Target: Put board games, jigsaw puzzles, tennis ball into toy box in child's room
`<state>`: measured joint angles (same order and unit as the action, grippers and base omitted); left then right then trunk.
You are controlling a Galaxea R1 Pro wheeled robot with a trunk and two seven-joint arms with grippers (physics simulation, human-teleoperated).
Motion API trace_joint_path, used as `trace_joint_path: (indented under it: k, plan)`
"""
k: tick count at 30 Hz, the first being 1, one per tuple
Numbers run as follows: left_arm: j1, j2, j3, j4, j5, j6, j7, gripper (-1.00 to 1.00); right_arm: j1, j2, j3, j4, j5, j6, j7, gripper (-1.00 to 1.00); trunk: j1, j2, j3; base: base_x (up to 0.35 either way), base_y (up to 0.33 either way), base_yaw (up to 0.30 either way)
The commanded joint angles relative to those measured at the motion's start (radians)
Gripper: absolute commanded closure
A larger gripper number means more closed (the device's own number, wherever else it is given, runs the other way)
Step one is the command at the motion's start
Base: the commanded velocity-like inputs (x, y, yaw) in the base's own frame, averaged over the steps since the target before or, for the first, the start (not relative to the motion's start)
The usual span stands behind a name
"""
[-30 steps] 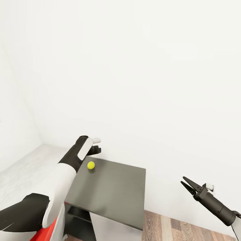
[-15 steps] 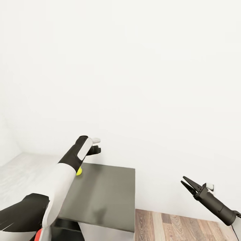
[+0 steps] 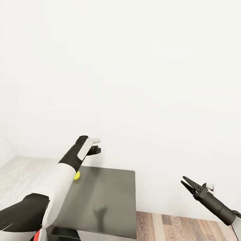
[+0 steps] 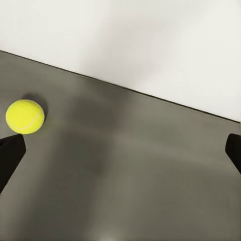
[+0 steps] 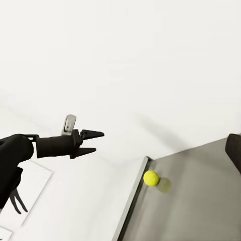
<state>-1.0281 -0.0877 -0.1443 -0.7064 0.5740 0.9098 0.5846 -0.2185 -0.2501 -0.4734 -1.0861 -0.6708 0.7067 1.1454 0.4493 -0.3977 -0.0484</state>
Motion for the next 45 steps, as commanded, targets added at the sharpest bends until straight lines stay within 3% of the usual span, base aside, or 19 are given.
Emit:
trace_joint_path:
  k: [1,45]
  plan:
    - [-0.001,0.000,-0.003,-0.001,0.010,0.001,0.010,-1.00,-0.001,0.000,0.000,0.000,-0.004,0.007,0.001,-1.00,0.001,-0.002,-0.002,0.023,0.018,-0.003]
    - [-0.001,0.003,-0.003,-0.001,0.010,0.003,0.011,-1.00,0.000,0.000,0.003,-0.003,-0.004,0.007,0.003,-1.00,0.001,-0.002,-0.002,0.031,-0.005,0.012]
